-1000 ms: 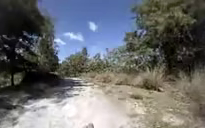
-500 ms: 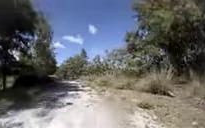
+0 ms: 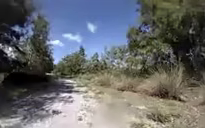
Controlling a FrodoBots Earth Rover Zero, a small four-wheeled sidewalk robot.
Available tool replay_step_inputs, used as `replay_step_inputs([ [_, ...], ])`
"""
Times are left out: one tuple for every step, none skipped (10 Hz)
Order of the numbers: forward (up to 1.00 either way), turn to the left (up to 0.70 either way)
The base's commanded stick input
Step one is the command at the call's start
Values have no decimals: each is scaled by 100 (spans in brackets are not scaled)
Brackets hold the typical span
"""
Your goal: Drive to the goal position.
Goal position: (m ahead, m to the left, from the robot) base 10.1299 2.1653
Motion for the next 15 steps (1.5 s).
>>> replay_step_inputs([
  [84, 0],
  [84, 0],
  [84, 0],
  [84, 0],
  [84, 0],
  [84, 0],
  [84, 0],
  [84, 0],
  [84, 0],
  [84, 0],
  [84, 0],
  [84, 0],
  [85, 0],
  [85, 0],
  [85, 0],
])
